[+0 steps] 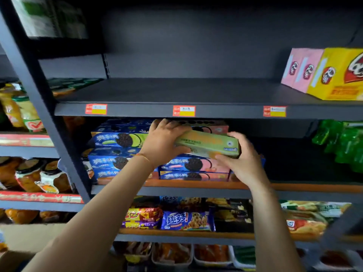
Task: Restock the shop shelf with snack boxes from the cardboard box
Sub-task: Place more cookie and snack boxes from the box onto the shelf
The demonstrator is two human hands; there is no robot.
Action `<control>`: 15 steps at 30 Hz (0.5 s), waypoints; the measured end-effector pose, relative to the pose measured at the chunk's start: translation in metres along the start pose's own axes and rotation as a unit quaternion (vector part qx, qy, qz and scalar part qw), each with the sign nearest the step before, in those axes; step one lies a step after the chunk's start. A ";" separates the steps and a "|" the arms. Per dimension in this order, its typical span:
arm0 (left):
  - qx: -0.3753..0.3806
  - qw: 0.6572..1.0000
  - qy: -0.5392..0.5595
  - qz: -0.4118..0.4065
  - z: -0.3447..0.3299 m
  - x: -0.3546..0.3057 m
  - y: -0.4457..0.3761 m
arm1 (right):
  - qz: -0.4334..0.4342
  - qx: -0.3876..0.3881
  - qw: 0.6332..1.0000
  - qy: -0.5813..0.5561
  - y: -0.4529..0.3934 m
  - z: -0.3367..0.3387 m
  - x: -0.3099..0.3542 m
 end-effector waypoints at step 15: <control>-0.015 0.981 0.015 0.191 -0.014 0.081 0.031 | 0.027 0.058 0.992 0.106 -0.055 0.000 0.000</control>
Point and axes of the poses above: each hand's wrist, its own y-axis away from the middle knuckle, its own z-axis out of the back of the hand, x = y × z, the point moved 9 cm from there along -y, towards the middle knuckle, and after that the axes turned 7 degrees about y, right-handed, at the moved point
